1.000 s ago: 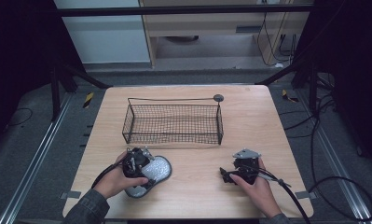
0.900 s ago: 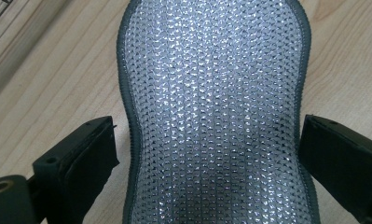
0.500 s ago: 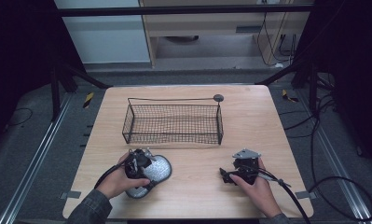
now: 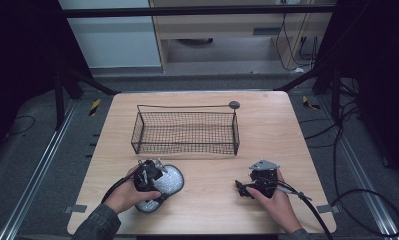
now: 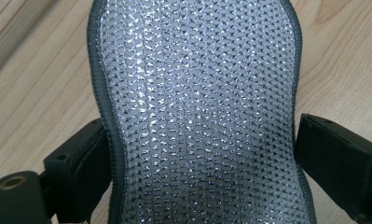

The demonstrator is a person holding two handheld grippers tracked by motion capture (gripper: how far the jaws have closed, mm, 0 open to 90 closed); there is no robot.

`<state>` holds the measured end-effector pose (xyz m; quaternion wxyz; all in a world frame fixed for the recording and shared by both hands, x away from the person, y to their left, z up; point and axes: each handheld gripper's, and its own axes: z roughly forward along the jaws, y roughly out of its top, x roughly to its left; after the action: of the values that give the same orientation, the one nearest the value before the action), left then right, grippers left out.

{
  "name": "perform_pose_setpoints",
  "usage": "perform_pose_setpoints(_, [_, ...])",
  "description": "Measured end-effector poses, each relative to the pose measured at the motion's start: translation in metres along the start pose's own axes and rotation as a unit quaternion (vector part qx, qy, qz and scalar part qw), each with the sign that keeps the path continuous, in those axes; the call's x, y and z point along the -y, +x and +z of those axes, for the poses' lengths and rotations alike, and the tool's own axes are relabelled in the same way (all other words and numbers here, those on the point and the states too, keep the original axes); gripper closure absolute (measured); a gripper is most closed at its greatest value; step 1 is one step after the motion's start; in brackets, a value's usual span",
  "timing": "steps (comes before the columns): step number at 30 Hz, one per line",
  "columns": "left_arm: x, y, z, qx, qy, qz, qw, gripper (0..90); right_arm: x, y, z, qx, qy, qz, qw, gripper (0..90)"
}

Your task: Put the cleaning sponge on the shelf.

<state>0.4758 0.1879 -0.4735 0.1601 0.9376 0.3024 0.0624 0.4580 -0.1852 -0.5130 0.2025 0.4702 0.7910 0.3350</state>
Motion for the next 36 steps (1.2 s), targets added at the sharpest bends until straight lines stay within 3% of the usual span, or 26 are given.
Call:
perform_pose_setpoints(12, [-0.0005,-0.0003,-0.001,0.0,-0.005,-0.001,1.0,4.7,0.0001,0.0005,-0.0001,0.0,0.001,0.0,1.0,0.7])
perform_pose_setpoints(25, [-0.0001,-0.0039,0.0077,0.004,0.008,0.006,0.9999,2.0,0.0,0.0007,-0.0001,-0.001,0.001,-0.003,1.0,0.7])
perform_pose_setpoints(36, [-0.0012,-0.0049,0.0058,0.005,0.013,0.014,0.9998,7.5,-0.0001,0.0012,-0.0001,-0.001,0.002,-0.001,1.0,0.7])
